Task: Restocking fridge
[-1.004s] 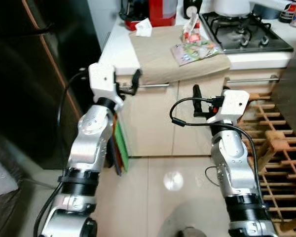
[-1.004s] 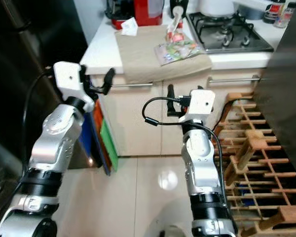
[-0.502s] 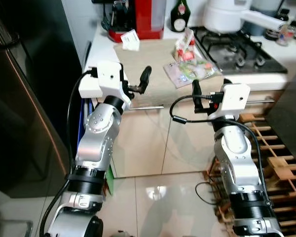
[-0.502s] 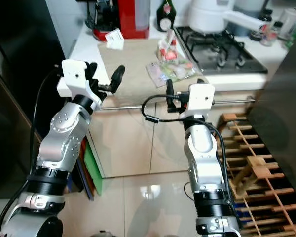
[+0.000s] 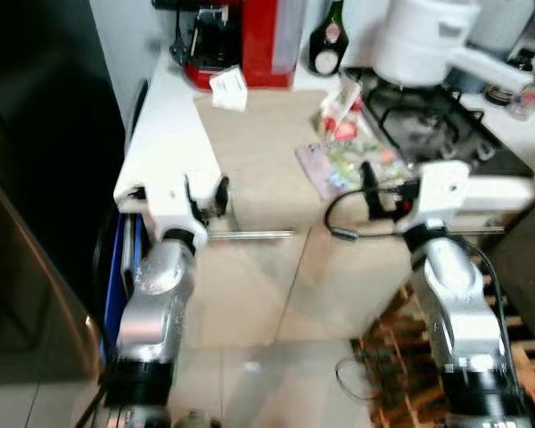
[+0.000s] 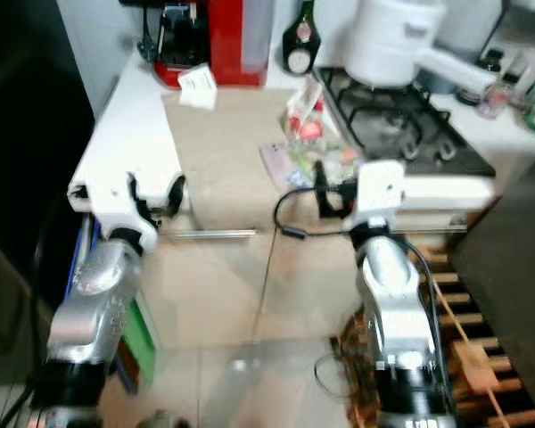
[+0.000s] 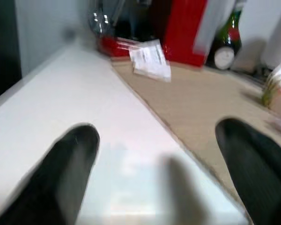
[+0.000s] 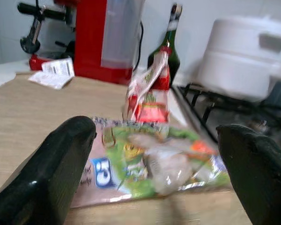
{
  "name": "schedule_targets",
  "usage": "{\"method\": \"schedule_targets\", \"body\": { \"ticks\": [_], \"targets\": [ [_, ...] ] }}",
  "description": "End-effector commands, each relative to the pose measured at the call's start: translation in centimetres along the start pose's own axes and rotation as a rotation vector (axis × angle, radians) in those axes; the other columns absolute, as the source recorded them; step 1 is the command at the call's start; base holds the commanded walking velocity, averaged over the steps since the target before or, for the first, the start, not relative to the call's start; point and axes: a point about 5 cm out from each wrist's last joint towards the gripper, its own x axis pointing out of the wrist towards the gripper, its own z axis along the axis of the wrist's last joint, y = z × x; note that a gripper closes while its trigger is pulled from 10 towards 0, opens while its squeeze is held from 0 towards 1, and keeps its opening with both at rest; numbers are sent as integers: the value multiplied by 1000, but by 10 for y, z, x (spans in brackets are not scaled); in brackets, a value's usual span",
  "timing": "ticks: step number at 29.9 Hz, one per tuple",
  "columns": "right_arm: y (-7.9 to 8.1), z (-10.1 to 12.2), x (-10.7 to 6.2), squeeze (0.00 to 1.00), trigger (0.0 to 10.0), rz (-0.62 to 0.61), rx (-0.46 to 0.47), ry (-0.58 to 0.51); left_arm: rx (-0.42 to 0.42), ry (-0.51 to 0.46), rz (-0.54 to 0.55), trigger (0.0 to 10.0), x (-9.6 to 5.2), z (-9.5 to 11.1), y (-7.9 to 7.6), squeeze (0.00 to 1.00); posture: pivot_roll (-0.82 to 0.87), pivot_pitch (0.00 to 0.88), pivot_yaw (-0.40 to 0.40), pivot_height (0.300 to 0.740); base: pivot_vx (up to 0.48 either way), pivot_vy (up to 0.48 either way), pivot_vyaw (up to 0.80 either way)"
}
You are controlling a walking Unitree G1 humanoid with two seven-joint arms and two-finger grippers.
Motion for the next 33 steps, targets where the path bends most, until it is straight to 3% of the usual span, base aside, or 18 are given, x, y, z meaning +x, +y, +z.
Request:
{"method": "schedule_targets", "body": {
  "ticks": [1,4,11,22,27,29,31,33],
  "targets": [
    [-12,-1,-4,0,10000,-63,14,-2,-3,-55,-72,10000,2,14,-14,0,-128,0,-52,736,368,-304,0],
    [-6,6,1,0,10000,-75,35,-29,-5,-86,-155,10000,4,24,-28,0,-137,0,-21,736,372,-298,0],
    [-4,8,3,0,10000,-86,32,-43,24,-89,-196,10000,10,28,-33,0,-148,0,7,736,385,-282,0],
    [-3,6,3,0,10000,-80,30,-6,16,-36,-41,10000,23,24,-17,0,-156,0,6,736,433,-92,0],
    [2,5,7,0,10000,-27,28,25,33,-2,-2,10000,22,18,-14,0,-150,6,4,736,0,0,0],
    [4,5,9,0,10000,-24,46,32,26,-4,-12,10000,21,18,-15,0,-150,6,4,736,0,0,0],
    [4,6,11,0,10000,-46,188,51,23,-5,-14,10000,19,18,-14,0,-142,18,-1,736,0,0,0],
    [5,10,10,0,10000,-55,253,52,28,-13,-21,10000,18,20,-13,0,-136,25,-4,736,0,0,0]
  ]
}}
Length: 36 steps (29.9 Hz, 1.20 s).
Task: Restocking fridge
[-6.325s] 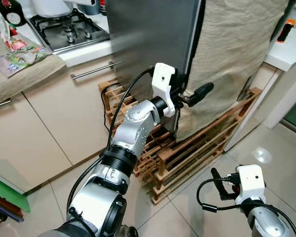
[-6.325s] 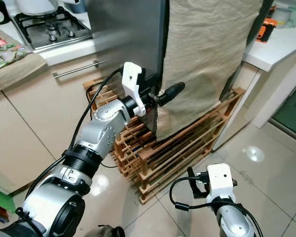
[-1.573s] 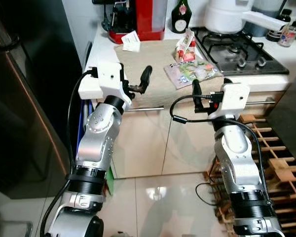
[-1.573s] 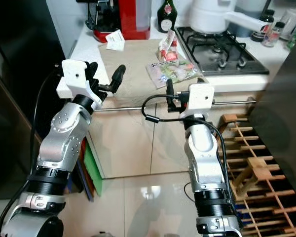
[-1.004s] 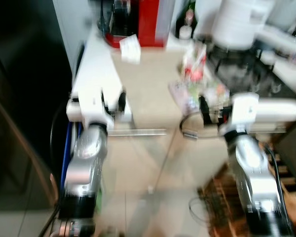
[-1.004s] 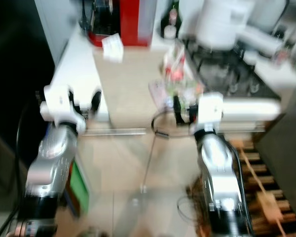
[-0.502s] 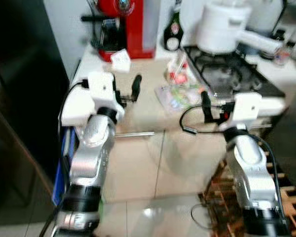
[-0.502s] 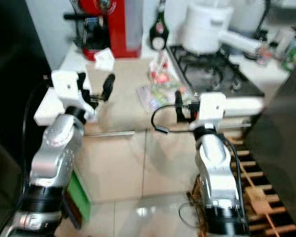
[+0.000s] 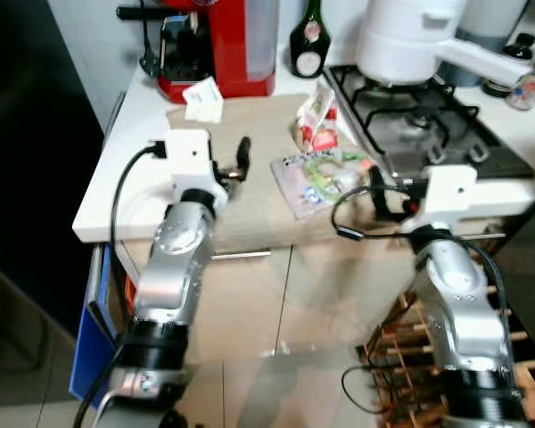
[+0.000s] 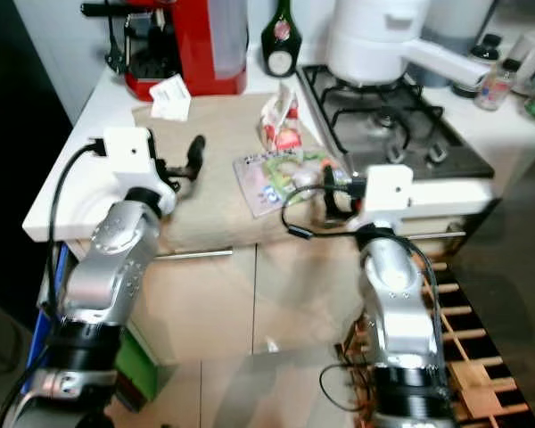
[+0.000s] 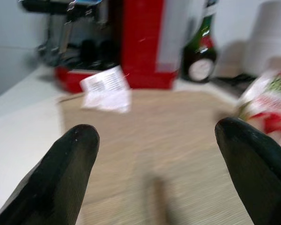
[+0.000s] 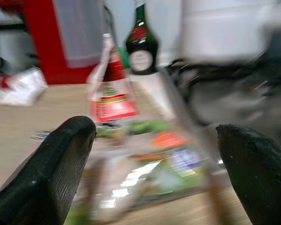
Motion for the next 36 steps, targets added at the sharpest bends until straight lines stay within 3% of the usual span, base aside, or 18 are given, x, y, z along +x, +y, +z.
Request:
{"method": "schedule_targets", "body": {
  "ticks": [1,7,13,17,36],
  "targets": [
    [-10,7,-4,0,10000,-38,44,-4,2,-23,-28,10000,-1,6,-6,0,-136,25,-4,736,0,0,0],
    [-3,11,-23,0,10000,-94,163,31,24,-34,-27,10000,0,9,0,0,-138,31,1,736,0,0,0],
    [-3,12,-25,0,10000,-108,198,48,38,-39,-33,10000,4,12,2,0,-148,24,7,736,0,0,0],
    [-8,4,-27,0,10000,-148,282,114,35,-42,-35,10000,5,13,1,0,-149,23,4,736,0,0,0],
    [-16,7,1,0,10000,-164,348,138,32,-35,-13,10000,2,11,4,0,-125,49,-7,736,0,0,0]
  ]
}}
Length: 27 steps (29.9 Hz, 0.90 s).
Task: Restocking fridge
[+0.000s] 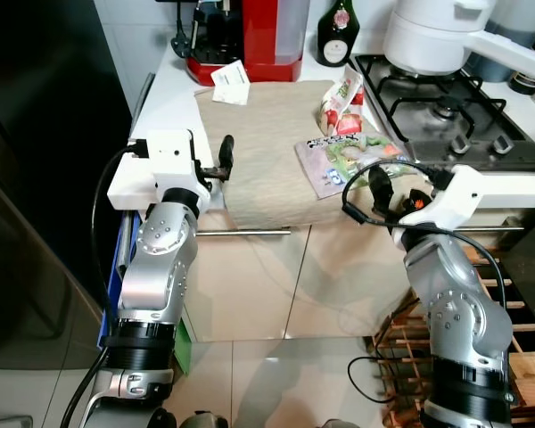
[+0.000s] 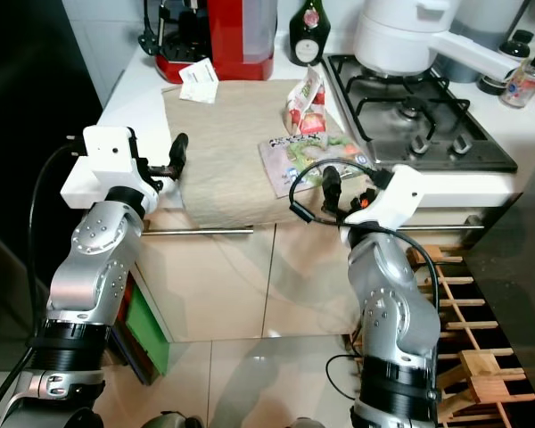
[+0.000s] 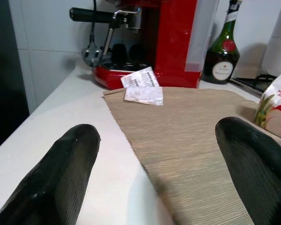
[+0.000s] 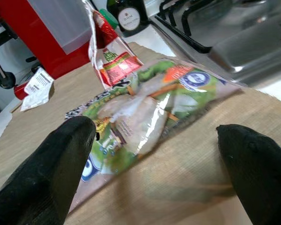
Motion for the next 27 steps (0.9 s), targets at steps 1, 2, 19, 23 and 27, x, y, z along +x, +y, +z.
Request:
{"method": "schedule_targets", "body": {
  "ticks": [1,2,19,23,27],
  "targets": [
    [-1,1,3,0,10000,-2,17,5,5,0,3,10000,0,2,1,0,-125,49,-7,736,0,0,0],
    [0,0,4,0,10000,1,26,11,5,2,3,10000,0,1,1,0,-125,49,-7,736,0,0,0],
    [8,-17,22,0,10000,3,138,100,-3,13,9,10000,1,-1,1,0,-115,38,-14,736,0,0,0],
    [8,-18,25,0,10000,2,137,108,-5,11,11,10000,2,0,1,0,-112,37,-16,736,0,0,0],
    [5,-18,32,0,10000,-12,158,115,-5,8,14,10000,2,0,2,0,-109,36,-15,736,0,0,0]
  ]
}}
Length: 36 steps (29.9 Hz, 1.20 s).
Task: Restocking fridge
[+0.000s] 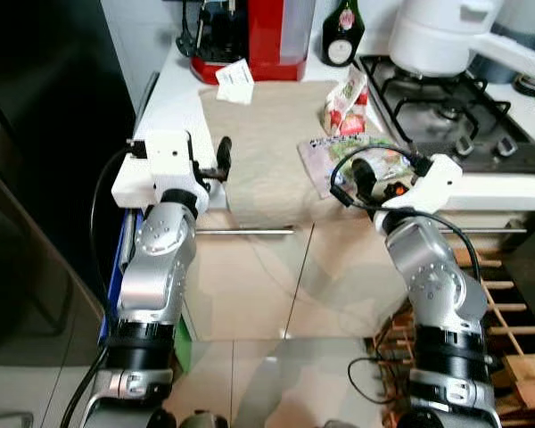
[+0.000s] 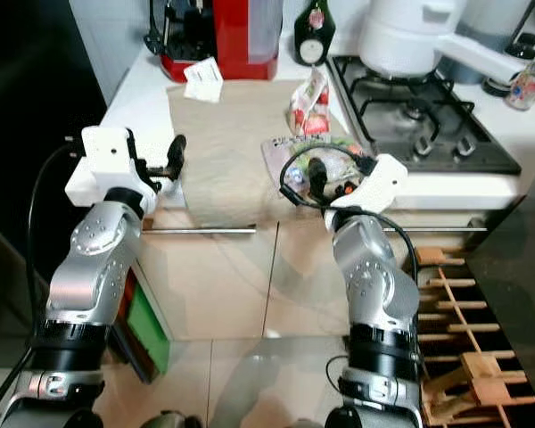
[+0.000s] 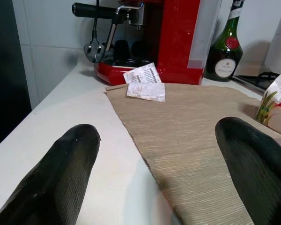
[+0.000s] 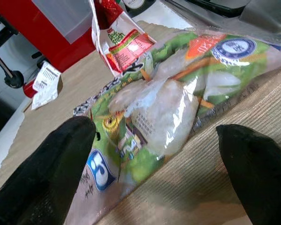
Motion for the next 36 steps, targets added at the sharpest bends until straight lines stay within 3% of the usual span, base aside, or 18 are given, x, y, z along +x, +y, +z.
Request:
{"method": "schedule_targets", "body": {
  "ticks": [1,4,14,15,22,29,36],
  "targets": [
    [-6,-6,2,0,10000,-22,27,34,-1,-2,2,10000,2,2,0,0,-109,36,-15,736,0,0,0],
    [-8,-8,14,0,10000,-43,72,49,1,0,2,10000,2,1,0,0,-105,34,-12,736,0,0,0],
    [-12,-10,30,0,10000,-90,113,69,2,-2,-4,10000,4,2,-1,0,-97,30,-8,736,0,0,0],
    [-12,-10,31,0,0,-94,108,70,1,-2,-5,10000,4,2,-1,0,-97,30,-8,736,0,0,0],
    [-14,-21,32,8,0,-116,47,122,-26,14,-12,10000,4,-1,-4,0,-101,32,-11,736,0,0,0],
    [-10,-18,27,31,0,-99,-52,78,-109,10,-200,10000,-2,2,-29,0,-103,32,-14,736,0,0,0],
    [2,-14,18,39,0,-44,-37,43,-113,27,-249,10000,-5,-2,-37,0,-112,34,-17,736,0,0,0]
  ]
}}
